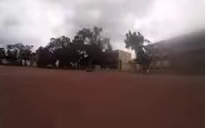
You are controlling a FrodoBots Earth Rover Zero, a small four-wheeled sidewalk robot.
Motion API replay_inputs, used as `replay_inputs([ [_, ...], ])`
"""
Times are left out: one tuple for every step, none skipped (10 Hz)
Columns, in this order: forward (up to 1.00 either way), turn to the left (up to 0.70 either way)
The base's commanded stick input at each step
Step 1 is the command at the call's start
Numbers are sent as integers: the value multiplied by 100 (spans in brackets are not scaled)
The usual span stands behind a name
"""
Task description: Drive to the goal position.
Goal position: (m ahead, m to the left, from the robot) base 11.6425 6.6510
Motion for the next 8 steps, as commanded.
replay_inputs([
  [100, 0],
  [100, 0],
  [100, 0],
  [100, 0],
  [100, 0],
  [100, 0],
  [100, 0],
  [100, 0],
])
